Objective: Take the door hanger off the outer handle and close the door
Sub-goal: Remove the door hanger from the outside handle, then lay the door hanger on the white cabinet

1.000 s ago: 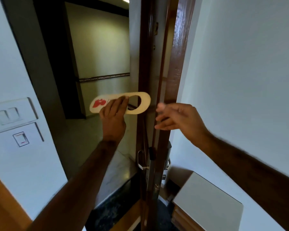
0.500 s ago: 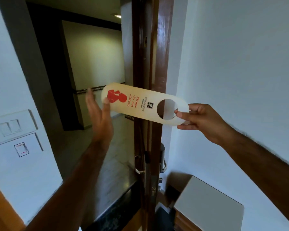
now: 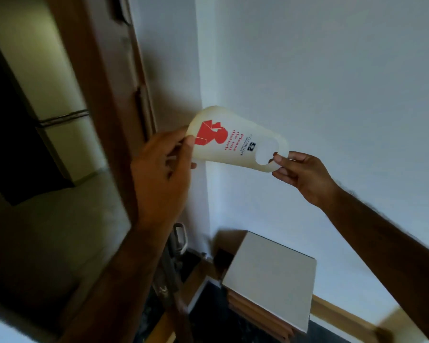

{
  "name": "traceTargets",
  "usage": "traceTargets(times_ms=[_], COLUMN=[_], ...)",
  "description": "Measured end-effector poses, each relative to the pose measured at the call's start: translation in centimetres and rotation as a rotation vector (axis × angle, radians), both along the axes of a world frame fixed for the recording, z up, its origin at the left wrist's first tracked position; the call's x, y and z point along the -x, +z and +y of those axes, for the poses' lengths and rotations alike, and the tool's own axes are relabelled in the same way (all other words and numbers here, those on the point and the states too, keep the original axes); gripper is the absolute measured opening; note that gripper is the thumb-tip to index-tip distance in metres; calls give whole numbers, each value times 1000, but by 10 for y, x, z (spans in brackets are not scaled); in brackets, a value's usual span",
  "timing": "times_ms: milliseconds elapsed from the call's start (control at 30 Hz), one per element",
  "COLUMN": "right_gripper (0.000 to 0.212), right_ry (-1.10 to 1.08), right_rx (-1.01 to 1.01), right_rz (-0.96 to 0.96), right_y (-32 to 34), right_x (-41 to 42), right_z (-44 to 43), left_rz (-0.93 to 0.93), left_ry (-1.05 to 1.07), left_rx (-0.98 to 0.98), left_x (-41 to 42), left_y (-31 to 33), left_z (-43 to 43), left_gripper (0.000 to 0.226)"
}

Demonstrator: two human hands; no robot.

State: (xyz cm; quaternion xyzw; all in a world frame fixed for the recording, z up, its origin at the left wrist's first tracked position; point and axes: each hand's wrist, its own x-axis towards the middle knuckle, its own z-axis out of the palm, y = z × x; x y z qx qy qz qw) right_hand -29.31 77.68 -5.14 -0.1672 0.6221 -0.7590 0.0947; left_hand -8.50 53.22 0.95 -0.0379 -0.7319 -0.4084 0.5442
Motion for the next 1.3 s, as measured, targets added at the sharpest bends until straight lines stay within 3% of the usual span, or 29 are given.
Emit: traceTargets(times_ms=[267,567,667,700,900,1167,1300], right_gripper=[22,18,14,9,27,37,32], right_ry=[-160,-585,-558,-520,-486,-509,-466], right_rx=[-27,-286,-433,-473,-556,-695,-877], right_rz=[-262,-518,-584,-608,-762,-790,-646], right_y=[-146,-391,-476,-500,-640,-728,-735], right_x=[118,170,165,162,149,157,159], right_z=[92,126,128,129,128,136,141], left_rz=[-409,-905,-1084,-1143,-1419,-1536,-1554], left_ry=[10,-1,32,53,129,152,149], left_rx=[-162,-669,-770,-777,-741,-644,-537], left_x=[187,297,307,307,315,335,340], left_y=[-140,-424,-517,-545,-699,-795,-800], left_z=[48,76,81,82,90,102,99], left_gripper=[28,29,28,29,30,28,30])
